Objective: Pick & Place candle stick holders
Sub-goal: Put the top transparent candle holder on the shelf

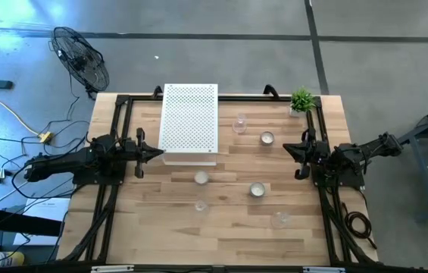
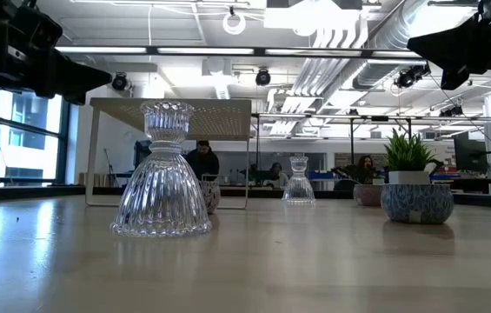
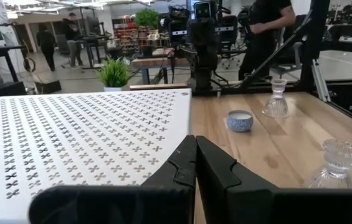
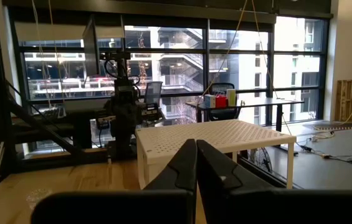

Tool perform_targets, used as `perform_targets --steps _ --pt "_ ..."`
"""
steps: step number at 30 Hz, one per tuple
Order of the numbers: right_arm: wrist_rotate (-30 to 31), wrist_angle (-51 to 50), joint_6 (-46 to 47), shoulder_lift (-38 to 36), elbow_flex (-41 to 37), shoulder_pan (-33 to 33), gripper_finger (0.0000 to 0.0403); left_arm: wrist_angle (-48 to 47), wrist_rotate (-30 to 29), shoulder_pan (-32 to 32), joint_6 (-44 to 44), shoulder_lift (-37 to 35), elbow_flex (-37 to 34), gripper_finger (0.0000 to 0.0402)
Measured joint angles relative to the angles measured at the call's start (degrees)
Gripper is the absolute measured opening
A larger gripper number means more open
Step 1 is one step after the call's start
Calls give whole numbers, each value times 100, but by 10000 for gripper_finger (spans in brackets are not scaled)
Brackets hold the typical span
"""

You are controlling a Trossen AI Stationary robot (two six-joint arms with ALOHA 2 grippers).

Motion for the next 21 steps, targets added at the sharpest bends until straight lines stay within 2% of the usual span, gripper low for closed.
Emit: perform_targets --steps 7,14,18,21 --pt "0 -2 0 0 0 0 0 11 7 -2 -1109 2 0 0" --pt "0 -2 0 2 0 0 0 -5 13 -2 -1172 1 0 0" --pt "1 -1 -11 0 2 0 0 16 231 -2 -1212 0 0 0" --pt "202 65 -589 0 0 -4 0 55 308 -2 -1212 0 0 0"
